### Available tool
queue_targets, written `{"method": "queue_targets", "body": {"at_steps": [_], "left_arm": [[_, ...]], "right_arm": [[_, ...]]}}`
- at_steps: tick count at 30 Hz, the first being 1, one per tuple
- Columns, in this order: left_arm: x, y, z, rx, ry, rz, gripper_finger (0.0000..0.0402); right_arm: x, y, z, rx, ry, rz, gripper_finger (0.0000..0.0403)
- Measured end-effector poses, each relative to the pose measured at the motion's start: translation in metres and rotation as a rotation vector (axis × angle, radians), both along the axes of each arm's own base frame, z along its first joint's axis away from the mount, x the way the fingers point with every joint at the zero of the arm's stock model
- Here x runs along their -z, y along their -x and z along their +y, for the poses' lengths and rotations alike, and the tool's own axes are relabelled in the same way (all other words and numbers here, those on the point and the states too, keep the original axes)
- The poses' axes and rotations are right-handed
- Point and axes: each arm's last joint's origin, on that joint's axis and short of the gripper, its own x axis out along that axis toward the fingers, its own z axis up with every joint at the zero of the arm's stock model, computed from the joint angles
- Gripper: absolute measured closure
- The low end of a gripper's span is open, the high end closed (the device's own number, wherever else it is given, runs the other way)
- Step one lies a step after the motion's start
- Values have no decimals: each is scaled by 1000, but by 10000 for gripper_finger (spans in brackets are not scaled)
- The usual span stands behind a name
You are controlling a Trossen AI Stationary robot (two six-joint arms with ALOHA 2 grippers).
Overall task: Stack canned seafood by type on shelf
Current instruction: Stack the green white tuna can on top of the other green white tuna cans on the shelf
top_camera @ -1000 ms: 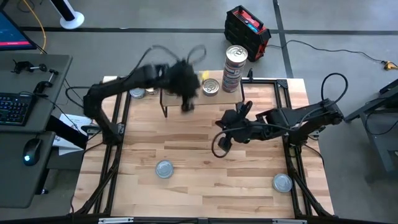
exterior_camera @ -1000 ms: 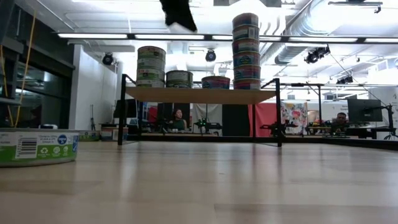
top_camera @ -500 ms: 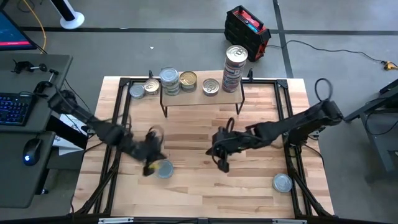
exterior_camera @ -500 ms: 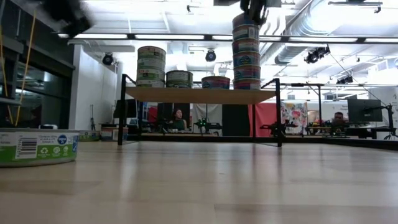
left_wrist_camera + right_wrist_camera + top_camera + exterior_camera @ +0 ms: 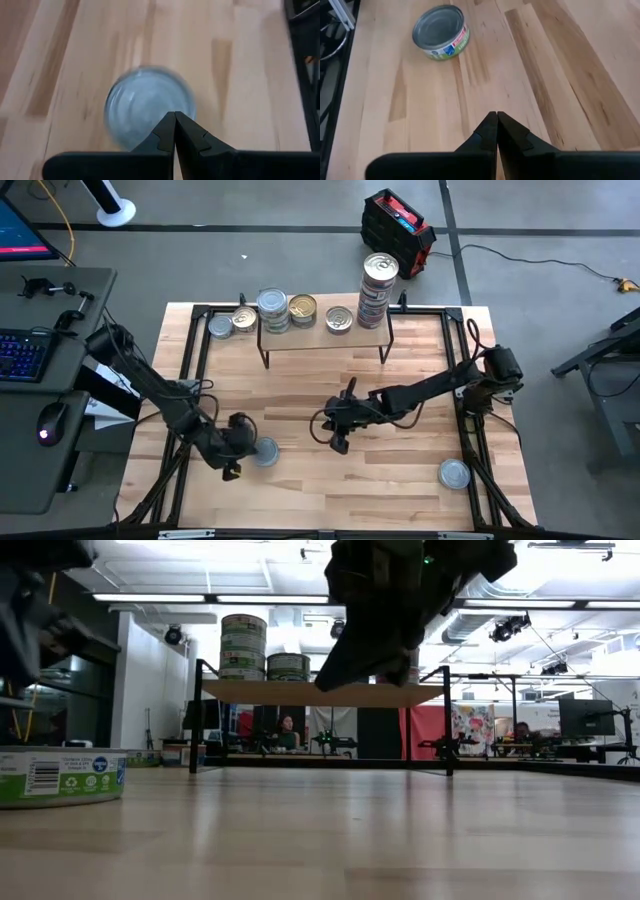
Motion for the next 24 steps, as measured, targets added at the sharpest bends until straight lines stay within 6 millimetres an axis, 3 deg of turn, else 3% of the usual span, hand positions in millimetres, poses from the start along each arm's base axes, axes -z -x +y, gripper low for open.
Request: {"method": "queue_targets", "body": {"at_steps": [5, 9, 15, 19, 24], "left_arm": [[19, -19, -5, 99, -47, 17, 402], [36, -30, -4, 75, -63, 86, 402], [49, -59, -2, 85, -58, -28, 402], [57, -83, 9, 60, -97, -146, 402], [57, -116, 29, 25, -187, -171, 401]], "right_arm": [[0, 2, 0, -4, 9, 20, 403], [2, 4, -1, -7, 18, 50, 403], [3, 5, 1, -40, 34, 58, 403], [3, 6, 3, -79, 32, 59, 403], [3, 6, 4, -146, 14, 64, 403]]}}
